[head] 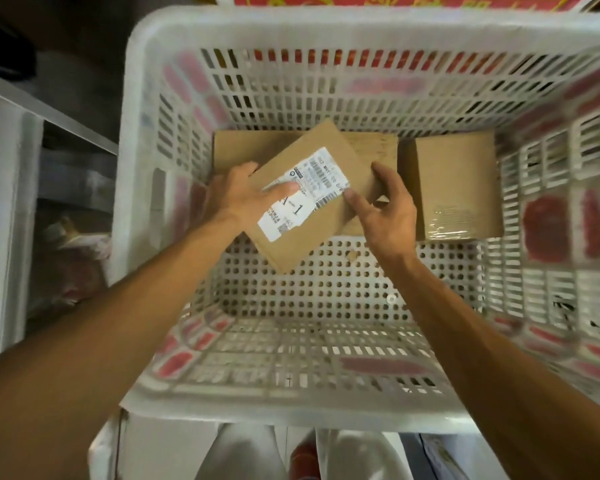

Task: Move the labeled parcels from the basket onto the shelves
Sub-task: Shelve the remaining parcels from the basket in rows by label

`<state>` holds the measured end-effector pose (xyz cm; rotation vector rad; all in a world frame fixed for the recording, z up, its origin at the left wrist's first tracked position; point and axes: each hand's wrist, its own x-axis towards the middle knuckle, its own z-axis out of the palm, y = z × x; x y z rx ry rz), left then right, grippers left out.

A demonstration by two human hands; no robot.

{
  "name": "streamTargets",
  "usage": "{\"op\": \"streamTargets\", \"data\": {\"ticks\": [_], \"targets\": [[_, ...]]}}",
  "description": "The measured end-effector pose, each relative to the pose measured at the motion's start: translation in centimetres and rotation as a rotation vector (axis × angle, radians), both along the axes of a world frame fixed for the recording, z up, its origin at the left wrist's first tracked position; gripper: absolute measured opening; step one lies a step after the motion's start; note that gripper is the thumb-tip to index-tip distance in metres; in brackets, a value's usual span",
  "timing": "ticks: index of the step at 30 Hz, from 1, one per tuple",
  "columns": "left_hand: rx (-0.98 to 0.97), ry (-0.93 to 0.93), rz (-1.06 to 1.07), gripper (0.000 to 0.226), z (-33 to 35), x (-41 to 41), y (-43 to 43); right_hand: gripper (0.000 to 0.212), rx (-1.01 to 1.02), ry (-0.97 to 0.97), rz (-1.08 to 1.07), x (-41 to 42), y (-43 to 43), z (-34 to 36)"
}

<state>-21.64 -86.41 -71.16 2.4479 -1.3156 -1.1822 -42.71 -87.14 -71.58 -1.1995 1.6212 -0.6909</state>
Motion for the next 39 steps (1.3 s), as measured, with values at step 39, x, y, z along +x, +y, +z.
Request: {"op": "streamTargets", "data": {"ticks": [39], "targets": [[0.185, 0.611, 0.2, 0.112, 12.3, -0.1, 5.6, 0.037, 0.341, -0.401, 0.012, -0.2, 7.9, 11.8]]}}
